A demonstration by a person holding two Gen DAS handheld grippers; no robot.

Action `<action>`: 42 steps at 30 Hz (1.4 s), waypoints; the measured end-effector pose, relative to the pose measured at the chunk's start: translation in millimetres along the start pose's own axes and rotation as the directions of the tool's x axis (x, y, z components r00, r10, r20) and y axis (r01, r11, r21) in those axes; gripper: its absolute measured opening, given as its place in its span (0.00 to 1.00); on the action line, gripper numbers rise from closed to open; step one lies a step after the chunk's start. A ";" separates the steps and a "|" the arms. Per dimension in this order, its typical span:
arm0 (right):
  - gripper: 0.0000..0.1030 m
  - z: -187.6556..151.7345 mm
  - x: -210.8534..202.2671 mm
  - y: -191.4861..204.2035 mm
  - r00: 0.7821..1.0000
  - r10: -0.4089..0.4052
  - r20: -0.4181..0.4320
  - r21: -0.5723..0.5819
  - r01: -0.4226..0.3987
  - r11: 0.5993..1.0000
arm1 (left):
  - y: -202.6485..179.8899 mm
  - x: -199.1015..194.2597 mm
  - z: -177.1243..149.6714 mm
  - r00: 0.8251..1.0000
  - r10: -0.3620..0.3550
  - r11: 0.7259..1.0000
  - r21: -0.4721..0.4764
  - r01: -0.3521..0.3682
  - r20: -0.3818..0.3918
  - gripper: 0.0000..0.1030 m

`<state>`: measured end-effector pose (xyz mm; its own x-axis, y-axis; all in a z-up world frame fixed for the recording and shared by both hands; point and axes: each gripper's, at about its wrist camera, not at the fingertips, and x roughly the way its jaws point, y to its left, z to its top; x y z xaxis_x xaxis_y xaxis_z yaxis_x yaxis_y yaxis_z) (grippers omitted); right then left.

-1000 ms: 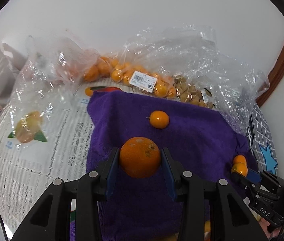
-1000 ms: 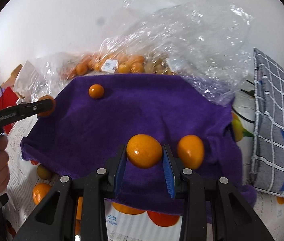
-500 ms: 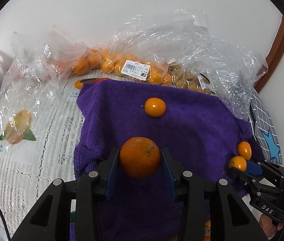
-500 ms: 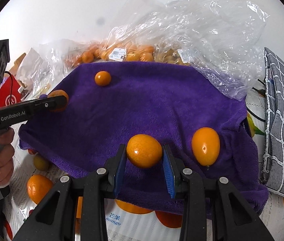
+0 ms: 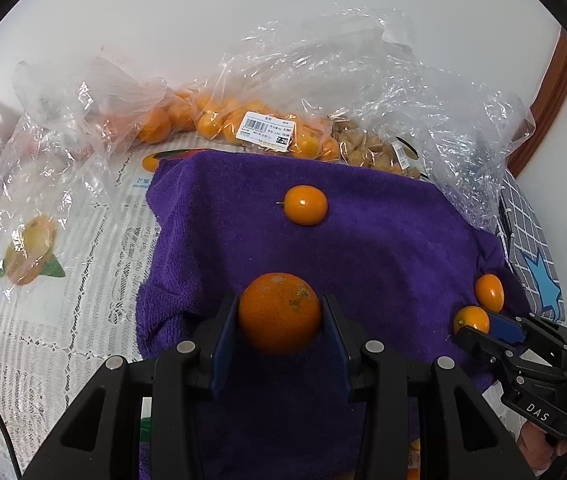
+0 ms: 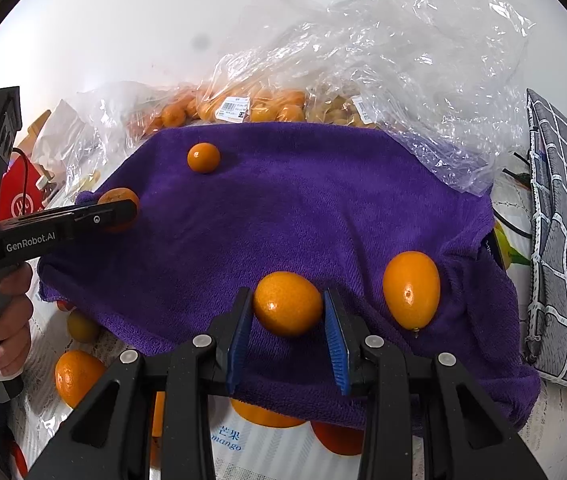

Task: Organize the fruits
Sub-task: 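Open the right gripper onto the towel while the left releases the large orange, then lift both open grippers away from the towel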

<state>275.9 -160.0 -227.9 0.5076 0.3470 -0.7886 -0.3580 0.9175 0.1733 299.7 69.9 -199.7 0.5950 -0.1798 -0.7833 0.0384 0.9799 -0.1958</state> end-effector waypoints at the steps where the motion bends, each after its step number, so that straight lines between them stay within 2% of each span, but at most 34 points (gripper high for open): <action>1: 0.35 0.2 0.1 -0.2 1.000 0.002 -0.001 0.002 -0.002 1.000 | -0.6 0.2 -0.3 1.000 -0.001 1.000 0.002 0.001 0.000 0.38; 6: 0.45 -0.2 -5.2 -0.7 1.000 0.003 0.005 0.003 -0.003 1.000 | -4.6 -7.3 -0.4 0.998 -0.047 0.999 0.008 0.046 0.040 0.38; 8: 0.47 0.6 -12.3 2.3 1.000 -0.001 0.021 -0.005 0.001 1.000 | -7.9 -20.4 1.2 0.994 -0.053 0.999 0.017 0.051 0.092 0.39; 10: 0.51 2.3 -24.6 7.2 0.998 -0.006 0.058 -0.021 0.007 1.000 | -11.9 -36.7 2.8 0.988 -0.048 0.999 0.032 0.044 0.148 0.45; 12: 0.54 4.0 -37.7 11.3 0.996 -0.017 0.085 -0.027 0.019 0.999 | -14.2 -53.7 5.3 0.980 -0.023 1.000 0.021 0.019 0.196 0.47; 16: 0.55 4.6 -74.0 17.7 0.990 -0.041 0.137 -0.023 0.044 0.999 | -18.1 -79.3 8.9 0.974 0.028 0.999 0.009 -0.031 0.224 0.47; 20: 0.61 -6.5 -114.0 17.4 0.976 -0.069 0.205 0.011 0.068 0.998 | -29.9 -102.3 6.8 0.959 0.100 0.992 0.047 -0.116 0.266 0.47; 22: 0.61 -14.0 -129.2 17.0 0.973 -0.081 0.217 0.038 0.075 0.996 | -36.0 -111.2 2.1 0.954 0.127 0.986 0.074 -0.152 0.270 0.47; 26: 0.61 -32.8 -148.1 16.5 0.973 -0.119 0.196 0.059 0.109 0.992 | -48.8 -128.6 -14.2 0.949 0.140 0.979 0.106 -0.176 0.282 0.47; 28: 0.61 -46.0 -157.4 15.8 0.970 -0.139 0.197 0.075 0.127 0.989 | -52.5 -137.8 -25.6 0.946 0.153 0.977 0.101 -0.188 0.285 0.47; 31: 0.61 -66.4 -169.6 13.8 0.965 -0.168 0.201 0.106 0.149 0.983 | -52.2 -146.5 -41.0 0.951 0.154 0.980 0.081 -0.181 0.267 0.47; 37: 0.61 -102.0 -183.0 11.6 0.969 -0.167 0.180 0.127 0.145 0.981 | -52.8 -157.0 -70.6 0.947 0.197 0.973 0.071 -0.221 0.252 0.47; 42: 0.61 -117.9 -185.5 9.0 0.972 -0.157 0.175 0.153 0.131 0.979 | -44.9 -159.1 -89.5 0.948 0.220 0.970 0.051 -0.237 0.230 0.47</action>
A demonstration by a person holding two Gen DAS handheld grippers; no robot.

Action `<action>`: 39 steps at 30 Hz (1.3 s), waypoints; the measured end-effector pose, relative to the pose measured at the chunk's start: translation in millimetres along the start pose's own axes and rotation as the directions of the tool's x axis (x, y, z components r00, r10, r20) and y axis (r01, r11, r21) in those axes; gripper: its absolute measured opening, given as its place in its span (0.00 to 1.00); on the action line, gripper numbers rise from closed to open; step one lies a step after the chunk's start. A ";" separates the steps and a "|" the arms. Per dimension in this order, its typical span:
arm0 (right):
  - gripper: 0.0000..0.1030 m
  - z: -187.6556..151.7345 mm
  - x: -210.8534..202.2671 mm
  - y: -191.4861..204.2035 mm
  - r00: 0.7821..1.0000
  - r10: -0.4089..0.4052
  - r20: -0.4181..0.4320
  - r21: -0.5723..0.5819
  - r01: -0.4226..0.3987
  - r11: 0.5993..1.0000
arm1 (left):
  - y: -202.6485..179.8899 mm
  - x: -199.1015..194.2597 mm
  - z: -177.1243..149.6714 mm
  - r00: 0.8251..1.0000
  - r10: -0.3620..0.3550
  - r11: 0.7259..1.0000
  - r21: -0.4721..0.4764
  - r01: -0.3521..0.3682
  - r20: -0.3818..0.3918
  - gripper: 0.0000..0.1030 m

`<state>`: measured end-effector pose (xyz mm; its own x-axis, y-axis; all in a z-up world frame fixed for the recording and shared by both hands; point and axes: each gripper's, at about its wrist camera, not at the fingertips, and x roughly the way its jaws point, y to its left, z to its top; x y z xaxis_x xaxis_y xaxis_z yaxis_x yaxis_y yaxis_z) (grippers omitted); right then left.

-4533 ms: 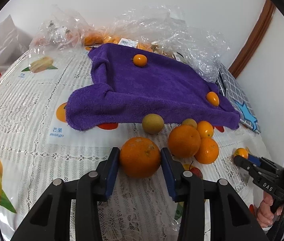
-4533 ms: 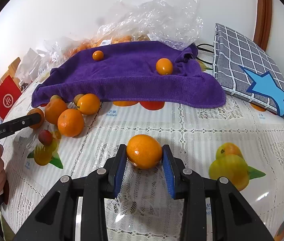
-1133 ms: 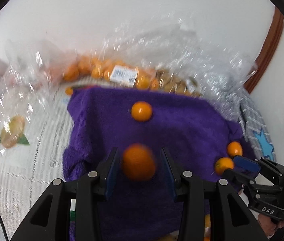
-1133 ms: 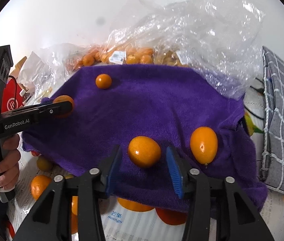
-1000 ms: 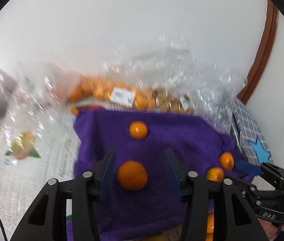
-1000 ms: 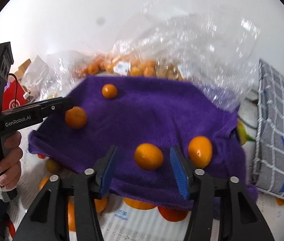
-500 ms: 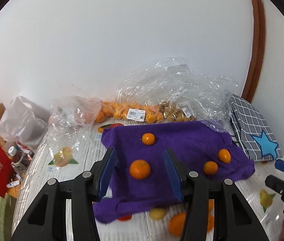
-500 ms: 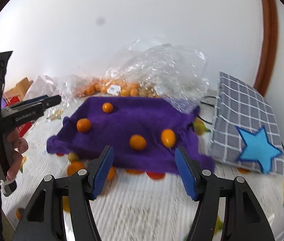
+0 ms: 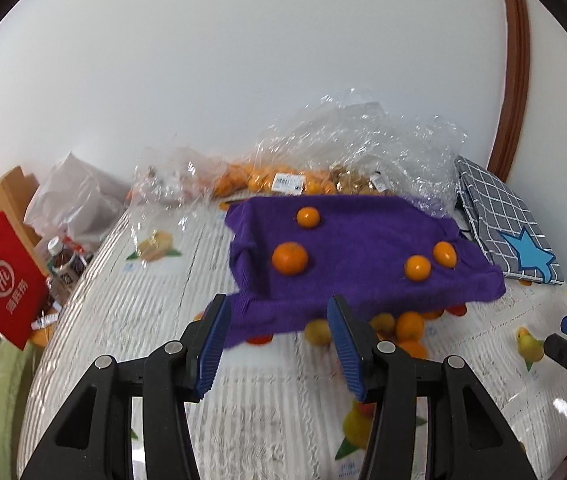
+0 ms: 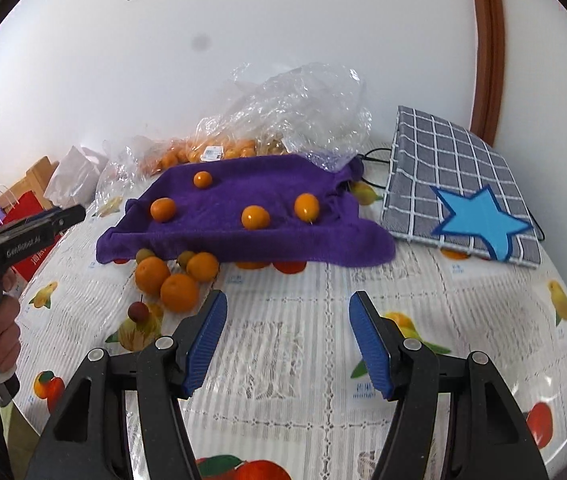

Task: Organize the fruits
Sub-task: 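Lift both open grippers away from the towel, then grasp a large round orange with the right gripper while the left grasps a brown round fruit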

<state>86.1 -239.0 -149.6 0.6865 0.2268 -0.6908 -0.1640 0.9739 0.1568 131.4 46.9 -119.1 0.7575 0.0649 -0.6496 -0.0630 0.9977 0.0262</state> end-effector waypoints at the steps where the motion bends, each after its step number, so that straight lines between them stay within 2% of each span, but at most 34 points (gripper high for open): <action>1: 0.61 -1.6 0.5 -0.3 1.000 -0.001 -0.001 0.005 0.001 1.000 | 2.5 1.1 -2.6 1.000 0.006 1.000 -0.009 -0.006 -0.008 0.47; 4: 0.61 -5.0 5.6 1.5 1.000 0.002 -0.010 0.010 -0.002 1.000 | 15.5 6.9 -10.7 0.999 0.003 0.999 -0.042 -0.005 -0.035 0.47; 12: 0.53 -10.6 38.3 31.7 0.997 0.050 -0.060 -0.031 -0.052 0.998 | 54.2 27.6 -26.3 0.994 -0.027 0.994 -0.111 0.016 -0.102 0.47; 16: 0.53 -13.7 60.8 53.1 0.991 0.094 -0.094 -0.049 -0.099 0.994 | 66.2 34.2 -29.8 0.993 -0.033 0.994 -0.110 0.020 -0.117 0.47; 23: 0.53 -11.0 100.1 83.7 0.981 0.118 -0.156 -0.067 -0.130 0.989 | 83.6 46.8 -35.6 0.988 -0.036 0.994 -0.103 0.021 -0.152 0.47; 27: 0.53 -4.4 112.2 91.9 0.977 0.136 -0.163 -0.067 -0.148 0.987 | 85.9 51.1 -37.0 0.986 -0.040 0.996 -0.089 0.026 -0.160 0.47; 31: 0.53 0.7 120.6 101.9 0.973 0.146 -0.177 -0.089 -0.164 0.982 | 82.3 58.7 -35.8 0.981 -0.083 0.992 -0.107 0.065 -0.174 0.47; 36: 0.39 -3.7 127.0 110.8 0.969 0.132 -0.209 -0.136 -0.163 0.977 | 68.9 66.0 -33.2 0.977 -0.117 0.989 -0.113 0.098 -0.179 0.47; 39: 0.39 -5.1 121.8 107.2 0.969 0.149 -0.199 -0.143 -0.179 0.973 | 60.0 69.1 -33.5 0.973 -0.139 0.987 -0.108 0.120 -0.184 0.47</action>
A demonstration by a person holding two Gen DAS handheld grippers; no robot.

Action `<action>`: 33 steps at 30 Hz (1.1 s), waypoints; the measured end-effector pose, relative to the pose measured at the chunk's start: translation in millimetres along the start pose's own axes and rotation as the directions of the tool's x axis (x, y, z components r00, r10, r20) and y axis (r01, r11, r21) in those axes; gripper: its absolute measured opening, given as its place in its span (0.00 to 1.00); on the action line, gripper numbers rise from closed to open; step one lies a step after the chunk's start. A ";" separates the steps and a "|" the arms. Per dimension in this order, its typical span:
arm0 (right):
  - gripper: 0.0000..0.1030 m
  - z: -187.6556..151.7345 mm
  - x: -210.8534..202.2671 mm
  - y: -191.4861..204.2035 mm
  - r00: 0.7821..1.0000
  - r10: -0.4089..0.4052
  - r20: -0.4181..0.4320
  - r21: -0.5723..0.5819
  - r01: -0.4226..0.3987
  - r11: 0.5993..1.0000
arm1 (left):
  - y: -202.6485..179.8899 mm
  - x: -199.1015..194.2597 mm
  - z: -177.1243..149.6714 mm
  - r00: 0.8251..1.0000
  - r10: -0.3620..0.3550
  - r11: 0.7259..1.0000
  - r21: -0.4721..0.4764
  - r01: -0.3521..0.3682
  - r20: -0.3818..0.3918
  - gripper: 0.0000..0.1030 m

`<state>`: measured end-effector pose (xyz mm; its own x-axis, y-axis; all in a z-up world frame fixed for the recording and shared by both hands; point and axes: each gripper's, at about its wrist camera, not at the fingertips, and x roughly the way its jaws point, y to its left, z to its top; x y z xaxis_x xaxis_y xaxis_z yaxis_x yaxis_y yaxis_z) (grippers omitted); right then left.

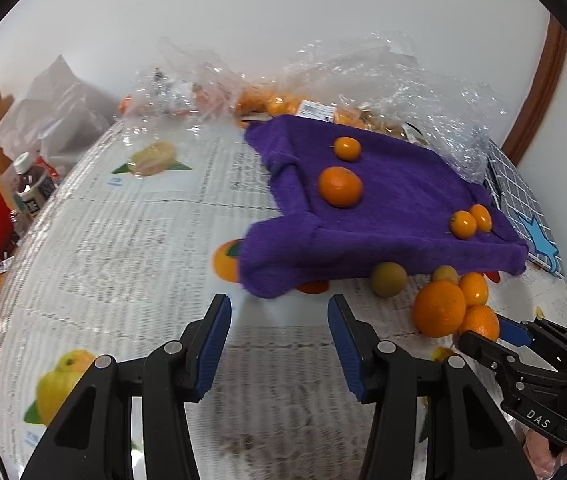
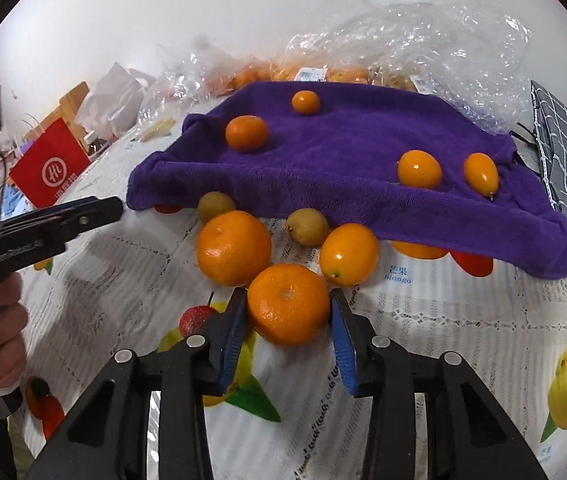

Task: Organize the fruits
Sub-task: 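Grasp a large round orange with the right gripper while the left grasps a brown round fruit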

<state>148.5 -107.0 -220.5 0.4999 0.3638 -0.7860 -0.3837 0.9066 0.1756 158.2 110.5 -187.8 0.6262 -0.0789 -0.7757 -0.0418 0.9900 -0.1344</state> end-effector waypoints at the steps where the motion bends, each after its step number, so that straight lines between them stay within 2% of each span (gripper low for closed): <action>1: 0.39 -1.6 -2.7 -1.9 1.000 -0.004 0.006 0.000 0.004 1.000 | -1.9 1.0 0.0 1.000 -0.003 1.000 0.003 0.003 -0.003 0.47; 5: 0.39 -10.0 -16.5 -16.0 1.000 -0.010 0.021 0.013 0.010 1.000 | -10.2 5.4 0.9 1.000 -0.022 1.000 0.015 0.022 -0.013 0.47; 10: 0.39 -20.4 -31.5 -39.7 0.998 -0.045 0.033 0.053 0.043 0.998 | -14.7 10.2 4.7 0.996 -0.082 0.997 -0.015 0.082 -0.022 0.47; 18: 0.39 -32.3 -47.4 -76.3 0.990 -0.136 0.042 0.104 0.131 0.986 | -34.4 16.8 12.9 0.991 -0.134 0.991 0.015 0.134 -0.024 0.46; 20: 0.39 -35.6 -50.4 -85.1 0.988 -0.147 0.042 0.122 0.141 0.982 | -39.3 20.4 15.3 0.986 -0.165 0.986 0.012 0.165 -0.034 0.45; 33: 0.39 -47.4 -55.8 -107.8 0.984 -0.174 0.029 0.169 0.167 0.971 | -45.7 47.9 19.1 0.969 -0.221 0.975 -0.041 0.218 -0.108 0.31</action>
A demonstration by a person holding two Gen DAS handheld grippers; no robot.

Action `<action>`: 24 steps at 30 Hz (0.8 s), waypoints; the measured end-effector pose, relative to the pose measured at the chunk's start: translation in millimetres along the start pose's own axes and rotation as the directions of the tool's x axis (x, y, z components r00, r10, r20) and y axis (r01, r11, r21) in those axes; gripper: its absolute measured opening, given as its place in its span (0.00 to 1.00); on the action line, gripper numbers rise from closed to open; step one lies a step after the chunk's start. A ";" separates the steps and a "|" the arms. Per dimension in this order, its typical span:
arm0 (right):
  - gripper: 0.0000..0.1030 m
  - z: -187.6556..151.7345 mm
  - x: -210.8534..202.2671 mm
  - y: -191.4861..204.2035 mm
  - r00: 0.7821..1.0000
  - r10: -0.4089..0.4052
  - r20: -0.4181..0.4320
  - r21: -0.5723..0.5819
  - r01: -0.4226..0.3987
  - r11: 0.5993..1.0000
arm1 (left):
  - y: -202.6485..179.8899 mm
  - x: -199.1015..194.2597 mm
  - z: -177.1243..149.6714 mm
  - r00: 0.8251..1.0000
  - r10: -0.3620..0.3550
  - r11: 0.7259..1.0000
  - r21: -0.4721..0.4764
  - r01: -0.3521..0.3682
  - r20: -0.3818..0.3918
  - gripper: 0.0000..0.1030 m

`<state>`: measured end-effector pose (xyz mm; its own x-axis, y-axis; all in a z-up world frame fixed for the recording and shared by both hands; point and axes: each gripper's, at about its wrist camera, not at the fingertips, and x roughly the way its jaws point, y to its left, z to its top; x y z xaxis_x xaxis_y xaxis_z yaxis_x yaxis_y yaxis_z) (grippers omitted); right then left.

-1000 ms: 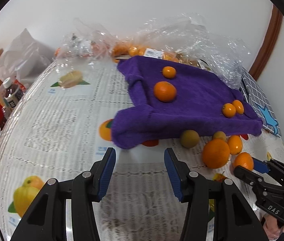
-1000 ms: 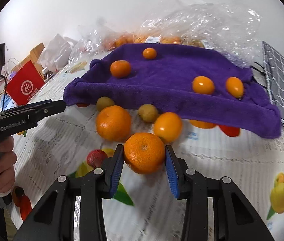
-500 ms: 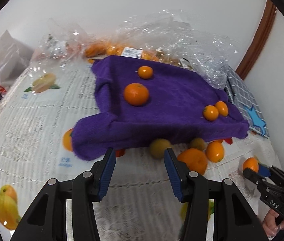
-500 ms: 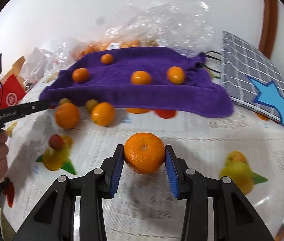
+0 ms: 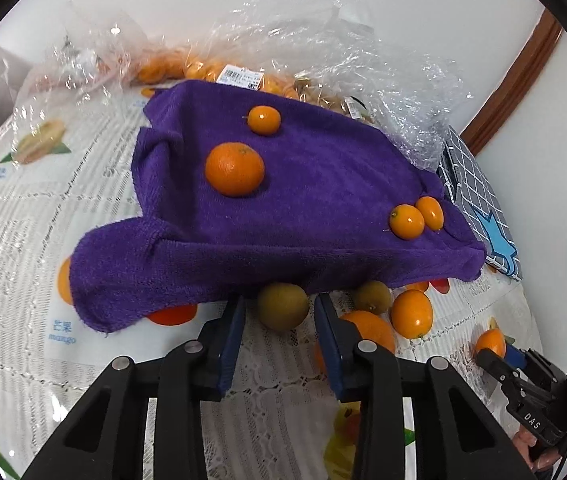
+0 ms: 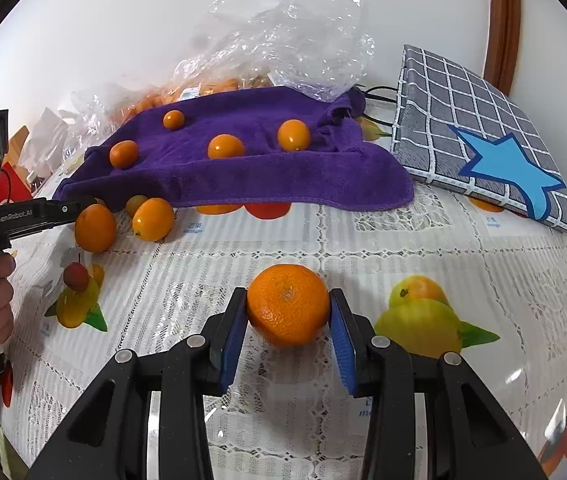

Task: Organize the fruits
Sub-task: 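Grasp a large round orange with the right gripper while the left grasps a brown round fruit, then carry the large orange in the right gripper over the towel while the left carries the brown fruit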

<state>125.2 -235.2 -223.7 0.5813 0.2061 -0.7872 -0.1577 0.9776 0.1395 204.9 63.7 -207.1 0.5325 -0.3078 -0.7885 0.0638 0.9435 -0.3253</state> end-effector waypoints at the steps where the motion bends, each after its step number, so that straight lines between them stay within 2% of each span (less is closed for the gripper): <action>1: 0.39 -0.6 0.4 -0.6 1.000 0.001 -0.002 0.004 -0.001 1.000 | 0.5 1.7 0.0 1.000 -0.005 1.000 -0.004 0.005 -0.003 0.29; 9: 0.39 -0.4 0.6 0.8 1.000 -0.004 -0.005 0.008 0.004 1.000 | 3.9 -1.1 -2.7 1.000 -0.017 1.000 -0.016 0.018 0.022 0.27; 14: 0.39 -0.9 -0.1 1.7 1.000 -0.005 -0.005 0.009 0.005 1.000 | 11.7 -15.9 -4.3 0.996 -0.048 0.997 -0.050 0.052 0.081 0.27; 24: 0.39 -1.3 -6.6 8.1 1.000 -0.007 0.006 0.000 0.007 1.000 | 15.8 -34.0 -11.4 0.989 -0.039 0.998 -0.052 0.047 0.141 0.27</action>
<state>119.0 -228.6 -218.1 0.5870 0.1991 -0.7847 -0.1535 0.9791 0.1336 178.2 87.6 -191.4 0.6433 -0.3242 -0.6936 0.0448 0.9203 -0.3886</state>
